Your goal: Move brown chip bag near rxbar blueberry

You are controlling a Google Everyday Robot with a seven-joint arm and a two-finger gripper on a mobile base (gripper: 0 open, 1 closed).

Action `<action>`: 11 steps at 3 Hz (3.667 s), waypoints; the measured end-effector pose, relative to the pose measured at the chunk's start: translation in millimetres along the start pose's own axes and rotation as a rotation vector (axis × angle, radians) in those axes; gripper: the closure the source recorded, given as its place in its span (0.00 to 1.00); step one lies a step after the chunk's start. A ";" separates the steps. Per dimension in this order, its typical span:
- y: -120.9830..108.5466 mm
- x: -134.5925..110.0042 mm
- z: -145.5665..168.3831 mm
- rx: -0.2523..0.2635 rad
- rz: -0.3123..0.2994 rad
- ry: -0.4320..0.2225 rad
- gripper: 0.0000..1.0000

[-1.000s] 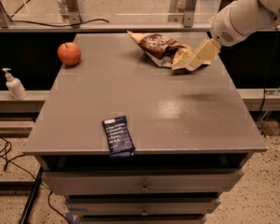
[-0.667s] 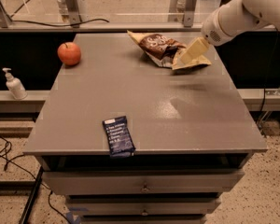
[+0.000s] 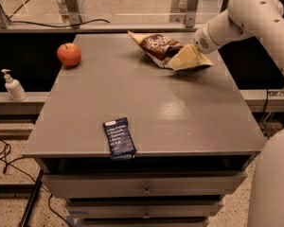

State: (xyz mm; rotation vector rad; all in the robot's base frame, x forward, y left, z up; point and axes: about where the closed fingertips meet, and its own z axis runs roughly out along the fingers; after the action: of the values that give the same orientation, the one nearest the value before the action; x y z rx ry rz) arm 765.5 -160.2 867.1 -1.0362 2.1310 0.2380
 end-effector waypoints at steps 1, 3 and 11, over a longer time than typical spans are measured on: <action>-0.2 5.8 10.2 -0.020 0.040 0.002 0.39; 3.8 -4.0 -21.3 -0.037 0.009 -0.033 0.87; 286.0 -82.2 -62.6 -0.365 -0.364 -0.119 1.00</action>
Offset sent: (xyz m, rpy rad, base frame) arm -0.0014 -0.0190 0.0133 0.0451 0.0028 -0.0362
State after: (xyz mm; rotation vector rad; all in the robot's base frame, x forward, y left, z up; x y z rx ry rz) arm 552.7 48.6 926.6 -1.5564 1.7891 0.5085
